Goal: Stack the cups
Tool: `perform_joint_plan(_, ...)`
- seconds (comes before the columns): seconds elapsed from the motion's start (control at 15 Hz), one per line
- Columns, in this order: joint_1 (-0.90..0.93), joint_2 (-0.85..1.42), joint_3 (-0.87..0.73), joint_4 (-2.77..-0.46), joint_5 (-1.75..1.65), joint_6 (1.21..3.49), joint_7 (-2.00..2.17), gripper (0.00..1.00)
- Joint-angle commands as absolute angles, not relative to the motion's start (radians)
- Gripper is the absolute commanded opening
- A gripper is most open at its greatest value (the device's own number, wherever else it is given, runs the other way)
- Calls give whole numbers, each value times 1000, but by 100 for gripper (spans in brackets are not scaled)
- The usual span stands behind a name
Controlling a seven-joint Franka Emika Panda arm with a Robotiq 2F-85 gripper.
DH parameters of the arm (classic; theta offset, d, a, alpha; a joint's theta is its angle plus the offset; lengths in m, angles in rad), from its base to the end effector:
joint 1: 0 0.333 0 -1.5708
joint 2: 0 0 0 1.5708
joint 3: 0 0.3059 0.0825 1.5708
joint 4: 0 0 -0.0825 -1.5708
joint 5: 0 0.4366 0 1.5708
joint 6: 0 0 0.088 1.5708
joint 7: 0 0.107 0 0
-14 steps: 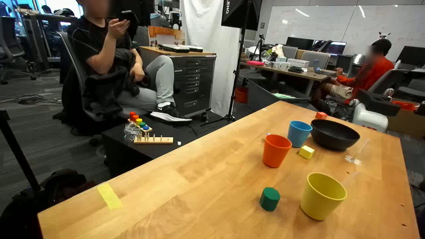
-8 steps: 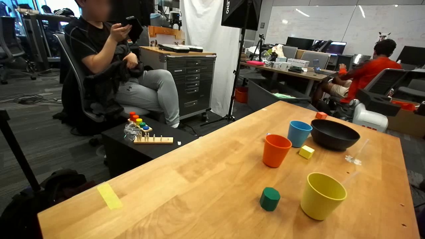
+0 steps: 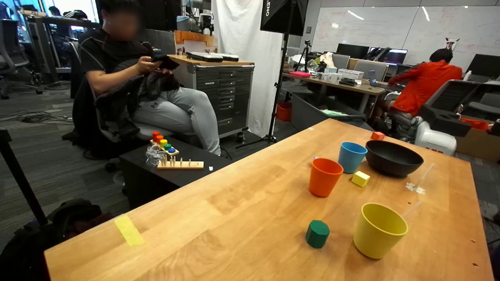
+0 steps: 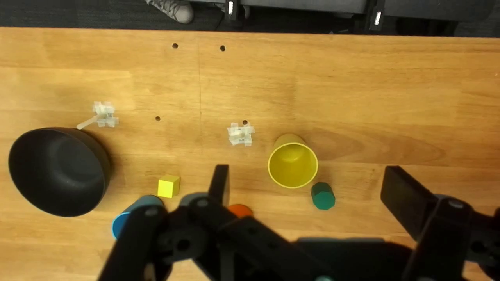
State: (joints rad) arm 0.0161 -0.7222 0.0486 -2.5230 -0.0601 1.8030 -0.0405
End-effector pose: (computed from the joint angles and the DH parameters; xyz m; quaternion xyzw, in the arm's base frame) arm 0.3914 0.0206 0.4911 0.9975 0.0534 0.0010 0.0453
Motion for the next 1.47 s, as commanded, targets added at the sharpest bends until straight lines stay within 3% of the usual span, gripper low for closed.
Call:
perform_joint_plan(0.0, 34, -660, 54, -2504, -44, 1833, -15, 100)
perform_joint_plan(0.33, 63, -549, 62, -2443, -25, 1804, -25, 100)
perform_joint_plan(0.93, 61, -552, 55, -2466, -43, 1822, -34, 100)
perform_joint_plan(1.4, 66, -439, 20, -2486, -10, 2016, -86, 100)
